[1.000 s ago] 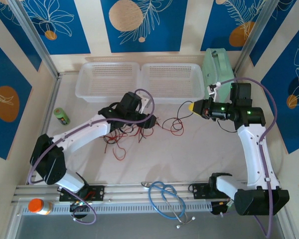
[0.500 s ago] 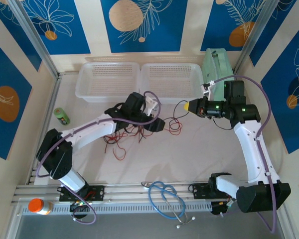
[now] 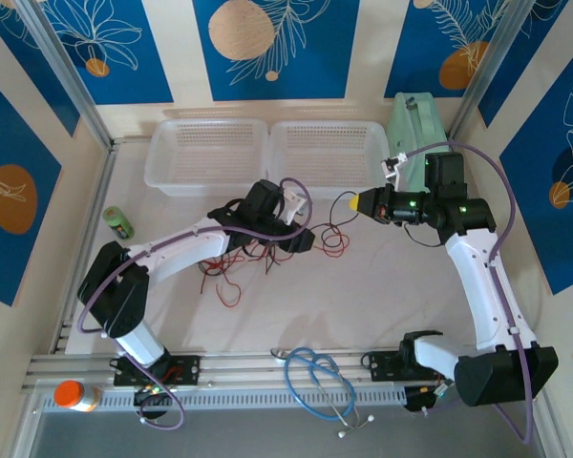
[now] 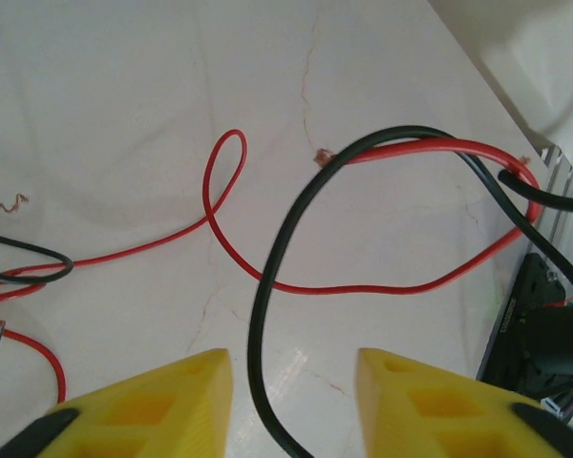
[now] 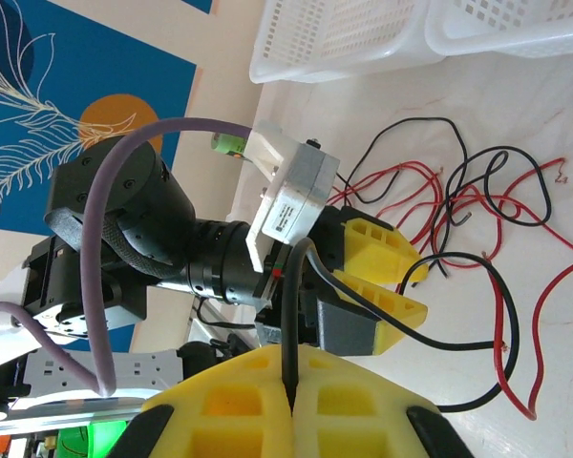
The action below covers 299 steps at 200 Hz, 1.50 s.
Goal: Untangle the cables
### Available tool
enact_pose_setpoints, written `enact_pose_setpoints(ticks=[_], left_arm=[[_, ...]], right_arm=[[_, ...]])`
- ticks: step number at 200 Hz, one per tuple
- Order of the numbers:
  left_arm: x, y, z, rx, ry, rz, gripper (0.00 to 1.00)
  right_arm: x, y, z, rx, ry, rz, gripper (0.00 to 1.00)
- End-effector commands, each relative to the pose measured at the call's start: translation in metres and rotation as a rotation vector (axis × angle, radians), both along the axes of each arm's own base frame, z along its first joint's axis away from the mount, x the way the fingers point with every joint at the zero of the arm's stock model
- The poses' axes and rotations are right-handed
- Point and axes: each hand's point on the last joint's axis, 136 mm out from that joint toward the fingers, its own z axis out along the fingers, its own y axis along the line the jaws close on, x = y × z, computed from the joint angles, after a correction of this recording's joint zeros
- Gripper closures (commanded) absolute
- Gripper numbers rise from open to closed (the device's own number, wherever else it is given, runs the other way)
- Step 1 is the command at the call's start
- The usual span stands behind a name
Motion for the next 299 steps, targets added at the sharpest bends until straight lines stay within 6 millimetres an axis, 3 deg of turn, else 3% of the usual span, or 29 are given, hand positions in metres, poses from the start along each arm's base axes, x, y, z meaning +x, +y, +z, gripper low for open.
enact_pose_setpoints(ticks=[1,19,40,62,102,135,156,191,226,259,299], left_arm=[[-0.001,-0.006,0.002,-0.013,-0.01,-0.015,0.67],[-0.001,-0.005,-0.002,-0.007,-0.007,-0.012,0.75],[0.004,0.003,-0.005,0.026,-0.03,0.034,1.0],[0.025,0.03,-0.002,0.124,-0.095,0.18,1.0],[0.072,0.093,0.033,0.196,-0.191,0.443,1.0],[0.1,0.127,0.063,0.227,-0.271,0.546,1.0],[0.11,0.149,0.07,0.273,-0.292,0.611,1.0],[0.111,0.192,0.071,0.347,-0.295,0.714,1.0],[0.098,0.226,0.066,0.398,-0.276,0.774,1.0],[0.083,0.234,0.05,0.412,-0.23,0.779,1.0],[0.065,0.235,0.021,0.41,-0.143,0.776,1.0]], right_arm=[[0.0,0.003,0.001,0.007,0.004,0.005,1.0],[0.0,0.002,0.002,0.008,0.003,0.004,1.0],[-0.001,0.002,0.003,0.003,-0.001,0.006,1.0],[-0.005,-0.002,-0.005,-0.042,0.008,-0.001,1.0],[-0.021,-0.013,-0.036,-0.178,0.067,-0.005,1.0],[-0.032,-0.02,-0.061,-0.294,0.108,-0.021,1.0],[-0.032,-0.03,-0.075,-0.349,0.136,-0.073,1.0],[-0.024,-0.058,-0.094,-0.421,0.204,-0.227,1.0],[-0.014,-0.094,-0.109,-0.353,0.298,-0.45,1.0],[-0.01,-0.11,-0.13,-0.18,0.397,-0.592,1.0],[-0.013,-0.106,-0.173,-0.118,0.543,-0.613,1.0]])
